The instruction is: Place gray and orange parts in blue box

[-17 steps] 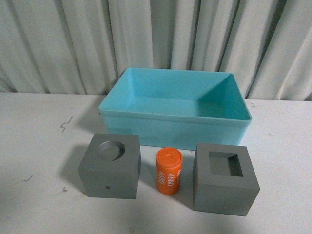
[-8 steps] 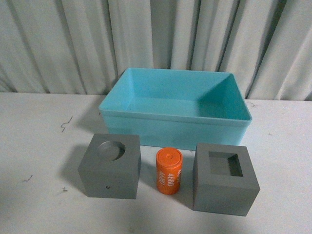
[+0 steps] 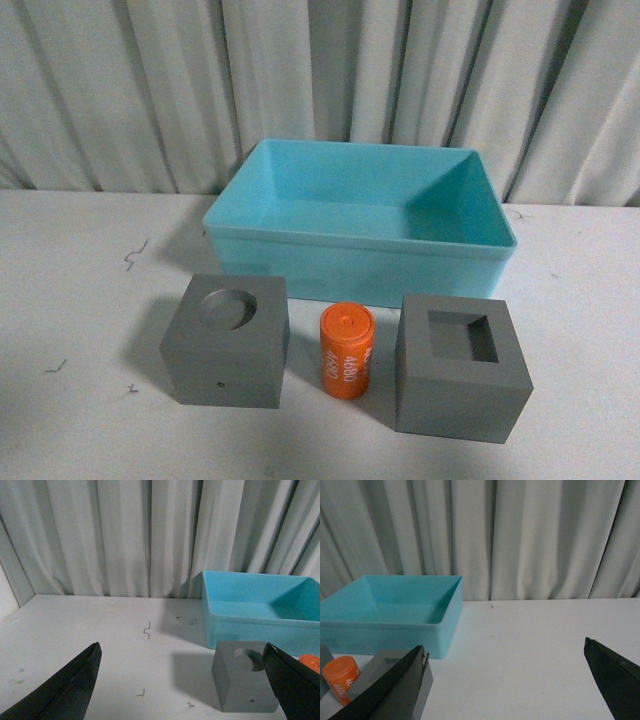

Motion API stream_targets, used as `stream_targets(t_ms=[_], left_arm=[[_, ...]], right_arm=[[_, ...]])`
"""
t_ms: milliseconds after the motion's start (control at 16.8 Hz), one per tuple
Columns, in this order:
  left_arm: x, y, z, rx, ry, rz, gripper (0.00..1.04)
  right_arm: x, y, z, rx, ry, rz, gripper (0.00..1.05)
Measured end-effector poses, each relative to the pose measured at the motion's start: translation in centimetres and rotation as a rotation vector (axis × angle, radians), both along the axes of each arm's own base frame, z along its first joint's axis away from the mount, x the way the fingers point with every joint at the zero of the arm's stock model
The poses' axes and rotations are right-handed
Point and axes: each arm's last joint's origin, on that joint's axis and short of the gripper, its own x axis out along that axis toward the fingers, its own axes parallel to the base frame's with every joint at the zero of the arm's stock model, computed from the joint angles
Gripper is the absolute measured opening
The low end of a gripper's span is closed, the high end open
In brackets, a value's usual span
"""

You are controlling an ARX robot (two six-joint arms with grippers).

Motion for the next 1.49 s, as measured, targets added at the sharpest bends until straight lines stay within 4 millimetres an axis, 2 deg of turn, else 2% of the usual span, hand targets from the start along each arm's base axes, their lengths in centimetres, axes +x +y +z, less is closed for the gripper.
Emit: stream_targets(t_ms=[896,955,1015,1075,1134,1254,1313,1373,1493], left_arm=[[0.0,0.0,0.0,0.000,0.000,0.000,0.98],[0.0,0.0,0.0,0.000,0.000,0.000,0.98],[0.0,0.0,0.0,0.000,0.000,0.000,0.98],[0.0,0.0,0.0,0.000,-0.002,0.000,0.98],[0.0,0.0,0.0,0.000,0.000,0.000,0.98],[0.0,0.0,0.0,0.000,-0.001,0.000,0.98],[0.0,0.0,0.0,0.000,-0.001,0.000,0.98],[0.0,0.0,0.0,0.000,0.000,0.000,0.98],[0.0,0.0,0.0,0.000,0.000,0.000,0.98]], right_arm=[[0.0,0.0,0.0,0.000,0.000,0.000,0.98],[0.0,0.0,-0.3,0.017,0.081,-0.036,0.98],[0.4,-0.3,-0.1,0.067,0.353,-0.182,0.98],[1.3,-1.2,0.1,0.103,0.428,-0.275,0.98],[2.6,-2.0,0.8,0.136,0.405,-0.280,0.98],[6.3,-2.4,3.5,0.117,0.322,-0.138,0.98],[8.4,-1.9,4.2,0.088,0.302,-0.054,0.98],[10.7,-0.9,3.7,0.066,0.311,0.010,0.98],[13.8,1.5,1.7,0.048,0.367,0.078,0.98]])
